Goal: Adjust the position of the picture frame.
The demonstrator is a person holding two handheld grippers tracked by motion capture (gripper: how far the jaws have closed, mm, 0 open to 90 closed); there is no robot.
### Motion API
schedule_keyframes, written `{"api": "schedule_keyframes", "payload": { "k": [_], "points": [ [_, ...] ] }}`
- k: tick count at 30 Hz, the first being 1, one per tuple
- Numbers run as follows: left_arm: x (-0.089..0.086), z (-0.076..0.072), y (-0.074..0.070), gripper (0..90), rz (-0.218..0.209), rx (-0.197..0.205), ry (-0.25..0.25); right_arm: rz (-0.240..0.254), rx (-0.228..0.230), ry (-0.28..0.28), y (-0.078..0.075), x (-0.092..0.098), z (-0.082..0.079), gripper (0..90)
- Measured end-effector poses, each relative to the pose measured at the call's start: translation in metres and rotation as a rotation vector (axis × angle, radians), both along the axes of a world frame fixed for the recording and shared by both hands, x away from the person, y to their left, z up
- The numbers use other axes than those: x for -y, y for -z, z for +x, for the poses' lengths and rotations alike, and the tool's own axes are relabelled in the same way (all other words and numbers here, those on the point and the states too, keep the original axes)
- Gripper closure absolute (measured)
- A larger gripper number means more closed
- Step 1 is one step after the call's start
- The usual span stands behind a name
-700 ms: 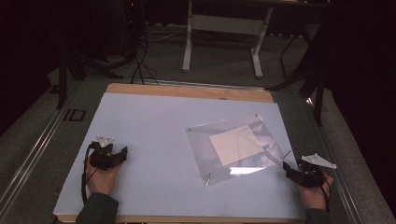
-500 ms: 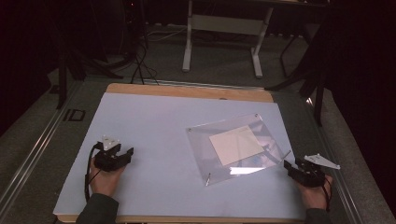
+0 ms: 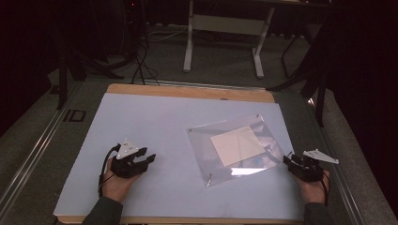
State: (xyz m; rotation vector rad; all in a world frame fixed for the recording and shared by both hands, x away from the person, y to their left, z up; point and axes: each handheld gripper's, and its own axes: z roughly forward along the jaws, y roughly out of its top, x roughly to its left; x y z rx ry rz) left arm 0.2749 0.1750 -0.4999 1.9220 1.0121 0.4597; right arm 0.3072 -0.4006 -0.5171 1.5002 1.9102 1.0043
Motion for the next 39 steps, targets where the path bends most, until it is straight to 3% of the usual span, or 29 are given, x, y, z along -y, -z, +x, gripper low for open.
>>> {"api": "schedule_keyframes", "payload": {
  "k": [3, 5, 6, 7, 8, 9, 10, 13, 15, 19, 23, 26, 27, 31, 39],
  "points": [
    [0.008, -0.001, -0.002, 55.8, -0.003, 0.004, 0.030, 0.004, 0.005, -0.004, 0.000, 0.000, 0.003, 60.5],
    [0.021, -0.003, -0.005, 55.8, -0.017, 0.009, 0.097, -0.006, 0.007, -0.007, -0.001, -0.002, 0.006, 62.1],
    [0.021, -0.003, -0.005, 55.8, -0.017, 0.009, 0.097, -0.006, 0.007, -0.007, -0.001, -0.002, 0.006, 62.1],
    [0.031, -0.004, -0.005, 55.8, -0.002, 0.009, 0.151, -0.010, 0.012, -0.004, -0.001, -0.003, 0.010, 62.3],
    [0.031, -0.004, -0.005, 55.7, -0.002, 0.009, 0.151, -0.008, 0.013, -0.001, -0.001, -0.004, 0.011, 62.6],
    [0.040, -0.004, -0.002, 55.6, 0.009, 0.012, 0.192, -0.005, 0.011, 0.000, -0.001, -0.004, 0.013, 63.9],
    [0.040, -0.004, -0.002, 55.3, 0.009, 0.012, 0.192, -0.005, 0.011, 0.000, -0.001, -0.004, 0.013, 63.9],
    [0.054, -0.002, 0.004, 54.6, 0.037, -0.002, 0.255, -0.010, 0.007, 0.001, 0.001, -0.006, 0.016, 67.3],
    [0.061, -0.001, 0.005, 54.4, 0.054, -0.017, 0.267, -0.008, 0.004, -0.001, 0.003, -0.007, 0.017, 68.3],
    [0.069, 0.001, 0.008, 54.4, 0.046, -0.025, 0.295, 0.002, 0.007, 0.009, 0.004, -0.006, 0.016, 73.8],
    [0.085, 0.000, 0.009, 55.2, 0.055, -0.017, 0.367, -0.011, 0.010, 0.012, 0.005, -0.006, 0.016, 80.3],
    [0.094, -0.001, 0.010, 55.6, 0.055, -0.010, 0.401, -0.004, 0.010, 0.018, 0.005, -0.005, 0.016, 81.6],
    [0.102, -0.001, 0.011, 55.5, 0.033, -0.014, 0.432, 0.002, 0.005, 0.021, 0.006, -0.005, 0.016, 81.6],
    [0.119, -0.001, 0.014, 56.8, 0.041, -0.011, 0.488, -0.002, 0.002, 0.024, 0.007, -0.005, 0.016, 83.2],
    [0.139, -0.001, 0.018, 61.0, 0.049, -0.012, 0.535, -0.004, 0.004, 0.023, 0.007, -0.005, 0.016, 83.4]
  ]
}}
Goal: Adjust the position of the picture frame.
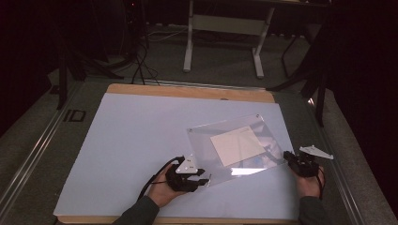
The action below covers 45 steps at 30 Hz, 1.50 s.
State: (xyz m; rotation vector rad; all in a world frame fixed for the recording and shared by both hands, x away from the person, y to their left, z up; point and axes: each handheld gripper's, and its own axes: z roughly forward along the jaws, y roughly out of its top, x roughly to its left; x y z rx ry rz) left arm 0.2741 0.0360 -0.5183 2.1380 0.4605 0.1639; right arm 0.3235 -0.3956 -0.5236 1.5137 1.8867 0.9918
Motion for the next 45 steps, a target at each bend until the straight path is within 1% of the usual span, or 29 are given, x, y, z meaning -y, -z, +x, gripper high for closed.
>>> {"api": "schedule_keyframes", "payload": {
  "k": [2, 3, 4, 5, 6, 7, 9, 10, 11, 14, 16, 19, 20, 24, 26, 29, 32, 33, 37, 44, 45],
  "points": [
    [0.007, 0.001, -0.001, 62.2, -0.002, 0.013, 0.021, 0.000, -0.001, 0.000, 0.000, 0.000, 0.000, 83.5],
    [0.007, 0.001, -0.001, 62.6, -0.002, 0.013, 0.021, 0.000, -0.001, 0.000, 0.000, 0.000, 0.000, 83.5],
    [0.013, 0.003, -0.001, 63.6, 0.006, 0.018, 0.036, -0.001, -0.001, 0.001, 0.000, 0.000, 0.000, 83.5],
    [0.013, 0.003, -0.001, 64.6, 0.006, 0.018, 0.036, -0.001, -0.001, 0.001, 0.000, 0.000, 0.000, 83.5],
    [0.019, 0.004, 0.001, 66.0, 0.013, 0.023, 0.051, -0.001, 0.000, 0.000, 0.000, 0.000, 0.001, 83.5],
    [0.019, 0.004, 0.001, 67.3, 0.013, 0.023, 0.051, -0.002, 0.000, -0.001, 0.000, 0.000, 0.001, 83.6],
    [0.024, 0.005, 0.002, 68.8, 0.028, 0.027, 0.066, -0.001, -0.001, -0.001, 0.000, 0.000, 0.001, 83.6],
    [0.028, 0.005, 0.004, 72.1, 0.039, 0.038, 0.078, -0.003, -0.001, -0.003, 0.000, 0.000, 0.001, 83.7],
    [0.029, 0.006, 0.004, 72.8, 0.048, 0.047, 0.079, -0.003, 0.000, -0.003, 0.000, 0.000, 0.001, 83.7],
    [0.030, 0.008, 0.005, 75.0, 0.038, 0.037, 0.081, -0.004, -0.001, -0.004, 0.000, 0.000, 0.001, 83.8],
    [0.030, 0.008, 0.006, 75.3, 0.043, 0.043, 0.084, -0.004, 0.000, -0.004, 0.000, 0.000, 0.001, 83.8],
    [0.032, 0.010, 0.008, 75.9, 0.062, 0.052, 0.094, -0.004, 0.000, -0.003, 0.000, 0.000, 0.001, 83.8],
    [0.033, 0.010, 0.008, 77.2, 0.062, 0.054, 0.089, -0.005, 0.000, -0.003, 0.000, 0.000, 0.001, 83.9],
    [0.035, 0.011, 0.010, 81.3, 0.064, 0.047, 0.086, -0.005, -0.001, -0.003, 0.000, 0.000, 0.001, 83.9],
    [0.037, 0.012, 0.012, 80.9, 0.081, 0.052, 0.096, -0.005, -0.002, -0.004, 0.000, 0.000, 0.002, 83.8],
    [0.039, 0.012, 0.013, 80.7, 0.087, 0.051, 0.100, -0.003, 0.000, -0.004, 0.001, 0.000, 0.002, 83.6],
    [0.040, 0.013, 0.015, 81.3, 0.079, 0.046, 0.095, 0.002, -0.001, -0.002, 0.001, 0.000, 0.002, 83.3],
    [0.039, 0.013, 0.015, 82.6, 0.078, 0.042, 0.094, 0.001, -0.011, -0.001, 0.003, 0.000, 0.002, 82.4],
    [0.039, 0.013, 0.015, 83.3, 0.086, 0.049, 0.096, -0.007, -0.027, 0.000, 0.008, -0.001, 0.004, 82.5],
    [0.040, 0.013, 0.016, 83.9, 0.086, 0.052, 0.099, -0.010, -0.023, 0.002, 0.009, -0.001, 0.004, 83.6],
    [0.040, 0.013, 0.016, 83.9, 0.085, 0.053, 0.100, -0.016, -0.022, 0.001, 0.009, -0.002, 0.004, 84.0]
  ]
}}
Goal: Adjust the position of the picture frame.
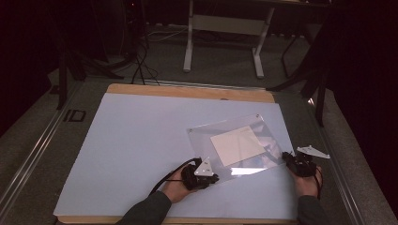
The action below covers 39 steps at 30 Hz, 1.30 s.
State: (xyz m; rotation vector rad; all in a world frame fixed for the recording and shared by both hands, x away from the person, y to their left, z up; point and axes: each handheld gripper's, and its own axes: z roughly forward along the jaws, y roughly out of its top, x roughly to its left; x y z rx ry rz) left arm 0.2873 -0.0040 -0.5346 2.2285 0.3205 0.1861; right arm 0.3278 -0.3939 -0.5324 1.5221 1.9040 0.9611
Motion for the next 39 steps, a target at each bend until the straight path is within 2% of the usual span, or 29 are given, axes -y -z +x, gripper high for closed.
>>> {"api": "schedule_keyframes", "payload": {
  "k": [8, 13, 14, 19, 20, 21, 26, 30, 34, 39],
  "points": [
    [0.002, -0.003, -0.001, 84.4, 0.030, 0.053, 0.019, -0.027, 0.006, -0.006, 0.000, -0.002, 0.000, 85.0],
    [0.003, -0.002, -0.002, 84.5, 0.041, 0.066, 0.047, -0.037, 0.013, -0.012, -0.001, -0.002, 0.002, 85.2],
    [0.004, -0.005, -0.004, 84.3, 0.056, 0.094, 0.066, -0.037, 0.013, -0.012, -0.001, -0.002, 0.003, 85.2],
    [0.006, -0.010, -0.009, 83.4, 0.065, 0.114, 0.086, -0.035, 0.036, -0.017, -0.003, -0.006, 0.012, 85.4],
    [0.006, -0.015, -0.012, 83.4, 0.086, 0.140, 0.087, -0.035, 0.036, -0.017, -0.003, -0.006, 0.012, 85.4],
    [0.004, -0.016, -0.013, 82.8, 0.093, 0.142, 0.088, -0.038, 0.038, -0.033, -0.005, -0.013, 0.022, 85.4],
    [-0.005, -0.024, -0.021, 82.1, 0.108, 0.167, 0.071, -0.032, 0.047, -0.085, -0.007, -0.035, 0.047, 85.4],
    [-0.015, -0.031, -0.026, 81.7, 0.116, 0.163, 0.062, -0.021, 0.041, -0.131, -0.008, -0.059, 0.069, 85.5],
    [-0.028, -0.039, -0.030, 81.6, 0.103, 0.154, 0.047, -0.034, 0.043, -0.201, -0.014, -0.095, 0.093, 85.5],
    [-0.032, -0.055, -0.037, 81.1, 0.131, 0.173, 0.052, -0.041, 0.047, -0.292, -0.018, -0.146, 0.119, 85.6]
  ]
}}
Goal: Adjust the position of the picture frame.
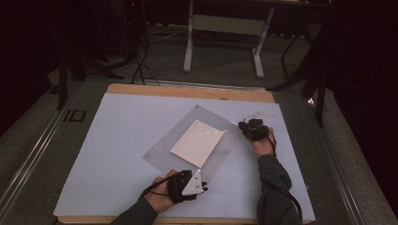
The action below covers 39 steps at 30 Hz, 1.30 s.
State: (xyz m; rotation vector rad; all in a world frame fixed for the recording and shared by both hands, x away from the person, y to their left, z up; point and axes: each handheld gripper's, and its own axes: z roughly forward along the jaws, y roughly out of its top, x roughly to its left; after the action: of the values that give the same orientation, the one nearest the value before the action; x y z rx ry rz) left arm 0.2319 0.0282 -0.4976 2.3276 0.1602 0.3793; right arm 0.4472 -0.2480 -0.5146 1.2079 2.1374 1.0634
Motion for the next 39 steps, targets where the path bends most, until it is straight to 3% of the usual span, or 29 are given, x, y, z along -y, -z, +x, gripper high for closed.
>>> {"api": "schedule_keyframes", "payload": {
  "k": [5, 9, 13, 15, 18, 21, 23, 24, 27, 33, 35, 36, 39],
  "points": [
    [0.011, -0.015, -0.005, 80.9, 0.040, 0.030, 0.028, -0.007, -0.018, -0.083, -0.002, -0.052, 0.019, 85.6],
    [0.029, -0.025, -0.005, 81.0, 0.083, 0.061, 0.059, -0.013, -0.033, -0.155, -0.003, -0.091, 0.027, 85.5],
    [0.048, -0.023, 0.002, 81.7, 0.104, 0.046, 0.100, -0.019, -0.060, -0.213, 0.000, -0.124, 0.029, 85.3],
    [0.051, -0.017, 0.009, 82.4, 0.091, 0.009, 0.107, -0.037, -0.066, -0.221, 0.002, -0.134, 0.029, 85.4],
    [0.049, -0.014, 0.016, 82.7, 0.080, -0.017, 0.122, -0.036, -0.101, -0.217, 0.008, -0.135, 0.032, 85.3],
    [0.048, -0.015, 0.021, 81.6, 0.087, -0.010, 0.139, -0.033, -0.119, -0.227, 0.013, -0.133, 0.032, 84.8],
    [0.042, -0.012, 0.016, 73.5, 0.035, -0.055, 0.152, -0.037, -0.119, -0.227, 0.012, -0.133, 0.032, 82.7],
    [0.038, -0.010, 0.013, 69.1, 0.004, -0.071, 0.156, -0.042, -0.116, -0.229, 0.011, -0.133, 0.031, 77.5],
    [0.023, -0.005, 0.006, 61.5, -0.052, -0.094, 0.130, -0.048, -0.106, -0.253, 0.005, -0.131, 0.029, 69.9],
    [-0.001, 0.003, -0.003, 57.8, -0.143, -0.162, 0.118, -0.042, -0.076, -0.275, -0.006, -0.120, 0.017, 63.8],
    [-0.006, 0.005, -0.005, 58.3, -0.154, -0.154, 0.106, -0.037, -0.074, -0.277, -0.007, -0.118, 0.013, 63.2],
    [-0.013, 0.011, -0.008, 58.3, -0.175, -0.158, 0.082, -0.043, -0.057, -0.279, -0.010, -0.111, 0.004, 62.4],
    [-0.018, 0.019, -0.010, 58.3, -0.176, -0.154, 0.037, -0.038, -0.053, -0.283, -0.012, -0.105, -0.002, 62.1]
  ]
}}
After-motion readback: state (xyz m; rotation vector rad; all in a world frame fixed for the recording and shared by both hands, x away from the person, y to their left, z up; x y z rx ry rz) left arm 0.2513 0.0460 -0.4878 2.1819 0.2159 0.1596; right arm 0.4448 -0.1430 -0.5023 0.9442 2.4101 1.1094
